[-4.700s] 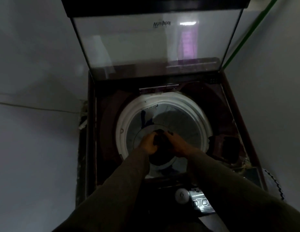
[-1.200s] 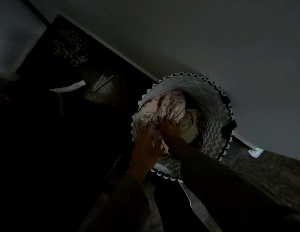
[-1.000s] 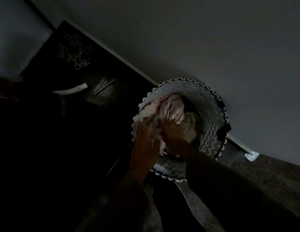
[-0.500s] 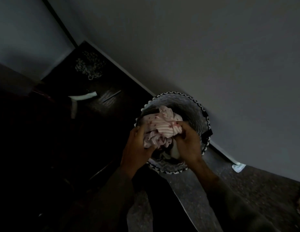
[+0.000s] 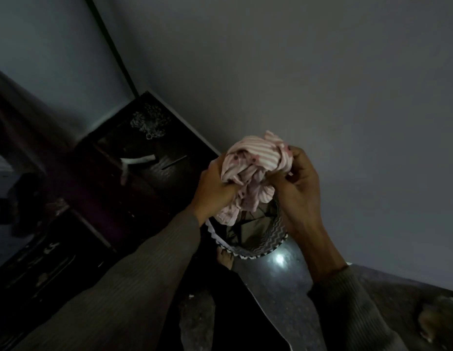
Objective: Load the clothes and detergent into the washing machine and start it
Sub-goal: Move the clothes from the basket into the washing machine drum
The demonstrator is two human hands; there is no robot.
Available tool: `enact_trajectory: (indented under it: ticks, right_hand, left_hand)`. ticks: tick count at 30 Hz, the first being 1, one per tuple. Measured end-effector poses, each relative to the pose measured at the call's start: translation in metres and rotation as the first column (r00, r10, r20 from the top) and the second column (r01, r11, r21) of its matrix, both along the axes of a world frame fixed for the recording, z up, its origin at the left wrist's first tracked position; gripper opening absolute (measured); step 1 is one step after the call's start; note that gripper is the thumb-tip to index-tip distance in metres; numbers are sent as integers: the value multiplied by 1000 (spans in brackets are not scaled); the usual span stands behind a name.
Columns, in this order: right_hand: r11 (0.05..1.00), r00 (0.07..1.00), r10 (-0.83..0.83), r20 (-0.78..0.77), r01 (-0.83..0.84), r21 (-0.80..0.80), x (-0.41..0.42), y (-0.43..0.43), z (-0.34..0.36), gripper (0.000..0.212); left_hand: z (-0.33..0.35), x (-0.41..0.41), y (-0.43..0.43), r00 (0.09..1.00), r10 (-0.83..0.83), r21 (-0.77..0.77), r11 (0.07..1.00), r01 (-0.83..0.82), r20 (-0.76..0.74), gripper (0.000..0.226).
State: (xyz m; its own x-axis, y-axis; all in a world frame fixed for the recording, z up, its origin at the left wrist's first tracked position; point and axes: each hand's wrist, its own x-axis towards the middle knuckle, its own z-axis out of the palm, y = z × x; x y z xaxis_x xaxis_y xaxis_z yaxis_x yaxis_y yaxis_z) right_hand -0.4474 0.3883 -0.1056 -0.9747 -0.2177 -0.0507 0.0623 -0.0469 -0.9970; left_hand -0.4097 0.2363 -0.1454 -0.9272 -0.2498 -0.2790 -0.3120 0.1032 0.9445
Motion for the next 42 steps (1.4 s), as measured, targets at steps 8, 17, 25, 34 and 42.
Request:
enact_trajectory:
  ticks: [8,17,25,34,42]
  right_hand:
    - [995,999,-17,33,14,101,21,-9,18,31]
    - [821,696,249,673,217,-528,60,-40,21,88]
    - [605,782,405,474,159,-780,53,-107,109,80]
    - [570,662,680,314,-209,-794,93,-198,199,55]
    - [742,754,654,-56,-654,-144,154,-283,192,66]
  left_hand:
    - [93,5,-3,922,388,238,894,-381,19,29]
    - [179,26,-39,874,454,659,607,-444,171,40]
    - [210,73,-97,873,469,153,880,-449,-136,47]
    - [250,141,-174,907,258,-792,445,-418,-334,49]
    - [226,225,-229,881,443,-750,523,-406,-168,55]
